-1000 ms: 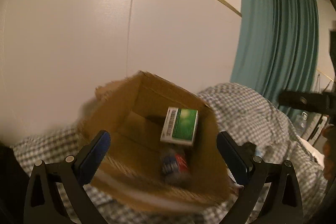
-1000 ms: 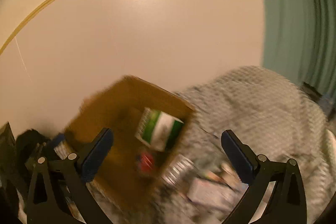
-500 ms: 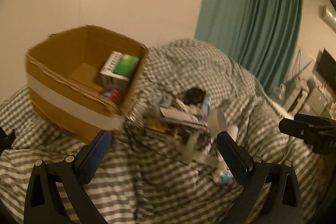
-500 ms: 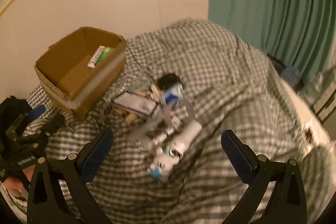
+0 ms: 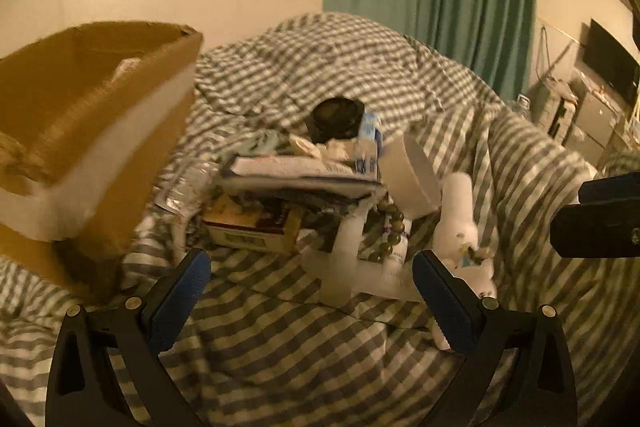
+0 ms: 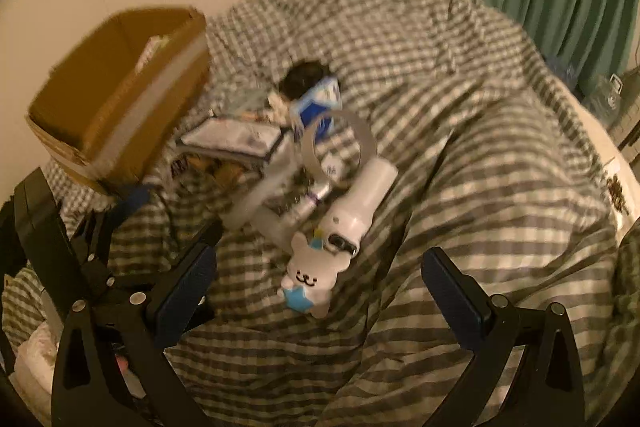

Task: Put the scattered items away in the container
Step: 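Grasp the white bear figurine with the right gripper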

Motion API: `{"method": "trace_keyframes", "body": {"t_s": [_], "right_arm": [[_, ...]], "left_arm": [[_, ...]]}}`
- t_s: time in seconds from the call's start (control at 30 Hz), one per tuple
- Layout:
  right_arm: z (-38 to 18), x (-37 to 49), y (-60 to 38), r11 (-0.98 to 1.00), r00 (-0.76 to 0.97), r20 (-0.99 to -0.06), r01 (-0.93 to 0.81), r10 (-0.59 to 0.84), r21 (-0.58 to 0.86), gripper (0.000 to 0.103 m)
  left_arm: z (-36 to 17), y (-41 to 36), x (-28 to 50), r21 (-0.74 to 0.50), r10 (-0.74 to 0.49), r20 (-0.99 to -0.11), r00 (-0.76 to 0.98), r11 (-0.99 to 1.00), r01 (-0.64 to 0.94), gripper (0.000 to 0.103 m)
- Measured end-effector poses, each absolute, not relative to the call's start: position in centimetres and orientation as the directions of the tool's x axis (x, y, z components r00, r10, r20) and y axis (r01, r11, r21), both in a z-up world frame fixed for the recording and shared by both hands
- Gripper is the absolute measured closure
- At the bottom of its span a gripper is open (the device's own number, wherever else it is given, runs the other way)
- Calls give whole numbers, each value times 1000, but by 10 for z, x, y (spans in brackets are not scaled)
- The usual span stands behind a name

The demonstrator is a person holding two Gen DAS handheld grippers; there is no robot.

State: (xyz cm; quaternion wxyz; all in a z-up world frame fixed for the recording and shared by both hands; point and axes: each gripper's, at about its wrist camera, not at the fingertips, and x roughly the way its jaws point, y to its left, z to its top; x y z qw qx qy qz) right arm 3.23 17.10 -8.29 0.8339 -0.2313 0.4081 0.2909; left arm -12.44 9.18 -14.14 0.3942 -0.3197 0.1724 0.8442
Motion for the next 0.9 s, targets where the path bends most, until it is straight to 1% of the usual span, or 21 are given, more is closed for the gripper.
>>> {"method": "trace_keyframes", "body": {"t_s": [0.13,0.23,0.33,0.37,0.4,0.43,0.5,0.53,0.57,0.6,0.63,0.67,0.7,0.8,0.83,0.9], "right_arm": [[-105,41,179,739,486,-843,-651,231,-172,1],[-120,48,181,790,431,-885,-598,177,-133,4],[-137,56,182,811,386,-910,-574,149,-111,11],[-144,58,183,816,374,-918,-567,131,-114,17],[-148,59,184,817,368,-922,-564,118,-121,19],[-154,60,186,817,360,-927,-563,107,-125,20],[-164,62,189,819,338,-936,-562,99,-117,21],[-169,62,192,816,328,-939,-568,101,-110,26],[-172,61,194,811,311,-944,-578,112,-94,36],[-178,61,194,811,272,-953,-583,130,-56,42],[-181,62,193,814,245,-960,-580,137,-32,52],[-183,62,191,820,237,-963,-572,127,-33,57],[-181,62,188,823,248,-962,-566,119,-44,57],[-158,60,181,830,283,-946,-557,157,-29,58],[-150,58,179,829,305,-938,-557,165,-36,60],[-135,54,177,826,339,-924,-562,175,-50,59]], "left_arm": [[-165,90,-134,19,553,-699,-454,-620,-785,0],[-176,89,-143,-10,547,-719,-430,-626,-779,0],[-178,87,-149,-45,566,-714,-413,-626,-779,0],[-179,86,-150,-48,571,-712,-408,-620,-783,0],[-180,86,-151,-48,570,-713,-410,-622,-781,0],[-180,86,-152,-49,569,-713,-409,-623,-781,0],[-181,87,-152,-20,552,-715,-430,-631,-776,5],[-182,88,-151,5,540,-718,-439,-627,-779,6],[-183,89,-150,24,537,-718,-442,-616,-787,6],[-184,90,-148,48,544,-714,-439,-588,-807,6],[-185,90,-145,58,548,-711,-440,-579,-813,6],[-185,90,-144,51,557,-711,-430,-569,-821,6],[-185,91,-143,46,563,-710,-423,-563,-825,6],[-182,93,-140,46,584,-697,-416,-543,-838,6],[-181,96,-141,42,589,-696,-410,-537,-842,8],[-181,103,-141,20,603,-698,-387,-524,-852,14]]}}
